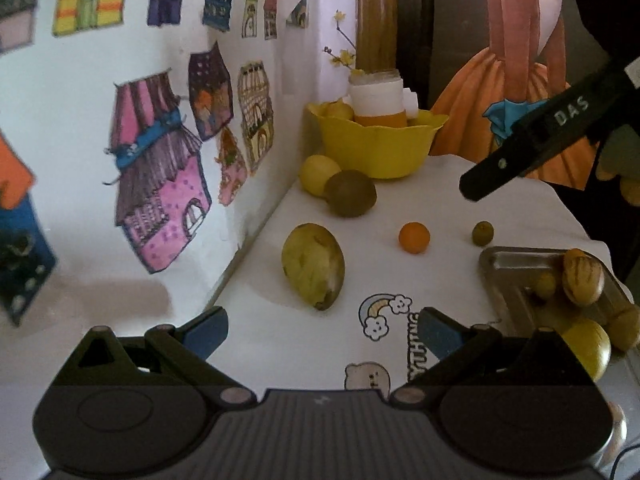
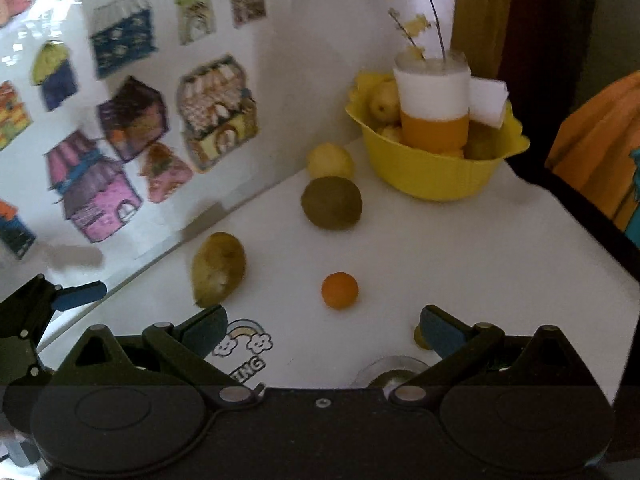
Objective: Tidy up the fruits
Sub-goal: 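Move the left tool to the elongated yellow mango while the right tool approaches a small tangerine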
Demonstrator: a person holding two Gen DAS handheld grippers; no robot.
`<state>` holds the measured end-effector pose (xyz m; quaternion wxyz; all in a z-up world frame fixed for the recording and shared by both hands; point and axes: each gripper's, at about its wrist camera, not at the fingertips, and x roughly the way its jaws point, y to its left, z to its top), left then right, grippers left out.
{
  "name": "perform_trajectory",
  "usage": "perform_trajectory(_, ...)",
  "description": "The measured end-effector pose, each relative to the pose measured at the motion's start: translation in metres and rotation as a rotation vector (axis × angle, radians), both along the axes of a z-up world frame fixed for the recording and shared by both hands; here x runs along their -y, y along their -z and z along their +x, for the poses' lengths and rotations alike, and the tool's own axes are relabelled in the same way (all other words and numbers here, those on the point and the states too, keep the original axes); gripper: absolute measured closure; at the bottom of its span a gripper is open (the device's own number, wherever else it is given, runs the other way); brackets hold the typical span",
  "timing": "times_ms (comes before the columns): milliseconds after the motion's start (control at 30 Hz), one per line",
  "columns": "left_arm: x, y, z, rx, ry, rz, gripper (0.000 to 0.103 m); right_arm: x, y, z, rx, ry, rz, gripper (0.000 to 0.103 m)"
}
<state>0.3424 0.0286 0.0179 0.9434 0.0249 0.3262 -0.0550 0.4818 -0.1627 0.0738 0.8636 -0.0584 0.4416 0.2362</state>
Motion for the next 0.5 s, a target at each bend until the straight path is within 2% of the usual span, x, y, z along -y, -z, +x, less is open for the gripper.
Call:
perform_trajectory(267, -0.001, 0.009, 0.019, 0.014, -0.01, -0.005, 0.0, 0.002, 0.025, 0.024, -0.068, 0.032, 0.06, 0.001)
perform_trajectory(500, 0.001, 0.014, 0.032, 0.019, -0.017, -0.004, 0.0, 0.001, 0.035, 0.038, -0.105, 0.057, 0.101, 0.001)
